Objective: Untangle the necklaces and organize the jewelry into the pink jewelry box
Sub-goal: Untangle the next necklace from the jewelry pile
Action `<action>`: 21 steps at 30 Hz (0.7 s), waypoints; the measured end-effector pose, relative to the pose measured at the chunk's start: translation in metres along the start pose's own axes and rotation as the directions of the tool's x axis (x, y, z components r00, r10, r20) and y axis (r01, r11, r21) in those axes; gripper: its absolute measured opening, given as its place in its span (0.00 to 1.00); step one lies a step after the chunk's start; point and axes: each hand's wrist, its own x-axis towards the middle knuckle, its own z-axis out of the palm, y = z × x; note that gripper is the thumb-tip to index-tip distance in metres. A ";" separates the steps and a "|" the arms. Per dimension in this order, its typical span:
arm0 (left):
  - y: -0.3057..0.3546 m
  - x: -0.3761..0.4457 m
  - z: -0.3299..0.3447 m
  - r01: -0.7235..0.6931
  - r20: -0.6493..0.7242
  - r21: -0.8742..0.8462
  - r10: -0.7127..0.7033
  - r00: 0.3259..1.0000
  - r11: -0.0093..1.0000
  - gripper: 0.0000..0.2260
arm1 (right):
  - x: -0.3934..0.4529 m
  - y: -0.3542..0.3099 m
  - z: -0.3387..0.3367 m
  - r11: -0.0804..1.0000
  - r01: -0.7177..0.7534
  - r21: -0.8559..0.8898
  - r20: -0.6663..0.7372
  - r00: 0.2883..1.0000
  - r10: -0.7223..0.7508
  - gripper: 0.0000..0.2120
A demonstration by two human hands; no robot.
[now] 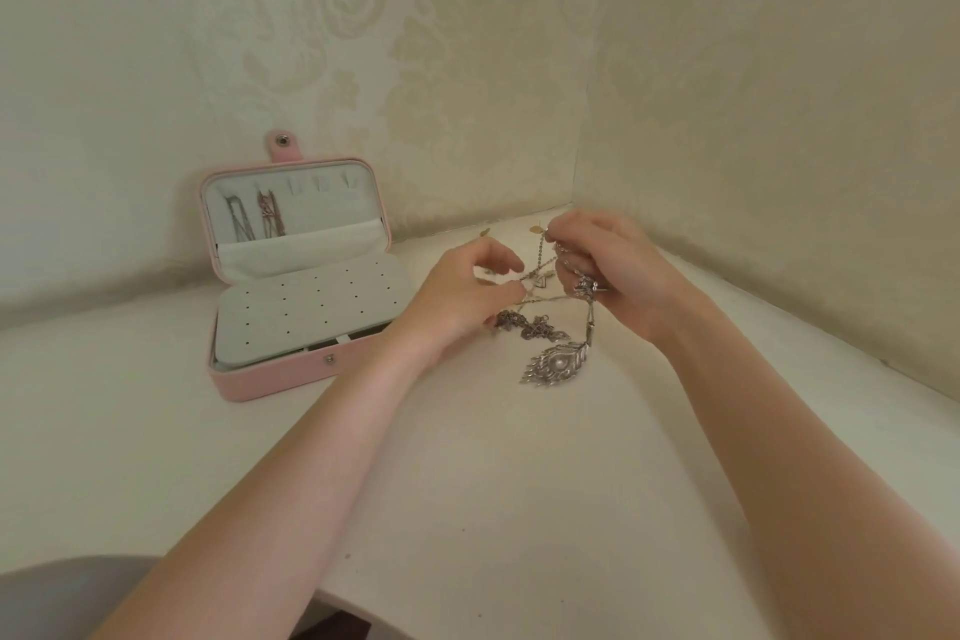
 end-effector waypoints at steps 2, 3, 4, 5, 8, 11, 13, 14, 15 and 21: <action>0.003 -0.001 0.000 -0.068 0.006 -0.018 0.068 0.998 0.998 0.10 | 0.000 -0.002 0.001 0.999 0.025 -0.031 0.019 1.000 -0.025 0.09; 0.006 -0.002 0.000 -0.087 0.015 -0.032 0.088 0.996 0.996 0.10 | -0.001 -0.002 0.001 0.998 0.036 -0.055 0.025 0.999 -0.034 0.08; 0.008 -0.002 0.000 -0.094 0.022 -0.043 0.095 0.995 0.995 0.10 | -0.001 -0.003 0.001 0.996 0.046 -0.074 0.031 0.999 -0.043 0.07; 0.010 -0.002 -0.001 -0.089 0.022 -0.055 0.091 0.996 0.994 0.10 | -0.001 -0.003 0.001 0.995 0.055 -0.085 0.036 0.998 -0.052 0.06; 0.011 -0.001 0.000 -0.073 0.018 -0.099 0.075 0.997 0.992 0.07 | -0.002 -0.005 0.001 0.993 0.070 -0.091 0.052 0.997 -0.066 0.04; 0.012 -0.003 0.003 -0.054 0.085 -0.123 0.065 0.994 0.991 0.03 | -0.002 -0.004 0.001 0.984 0.093 -0.154 0.057 0.995 -0.085 0.04; 0.010 -0.004 0.004 -0.039 0.107 -0.124 0.052 0.993 0.991 0.04 | -0.002 -0.003 0.002 0.963 0.116 -0.242 0.059 0.993 -0.105 0.06; 0.008 -0.004 0.004 -0.028 0.112 -0.131 0.042 0.993 0.991 0.04 | -0.002 -0.003 0.003 0.955 0.120 -0.271 0.061 0.992 -0.107 0.06; 0.007 -0.003 0.004 -0.016 0.118 -0.141 0.033 0.993 0.990 0.03 | -0.002 -0.002 0.003 0.951 0.120 -0.283 0.063 0.992 -0.106 0.06; 0.008 0.000 0.003 0.085 0.102 -0.274 -0.059 0.993 0.958 0.04 | -0.002 -0.003 -0.003 0.998 0.061 -0.028 0.132 0.990 -0.057 0.03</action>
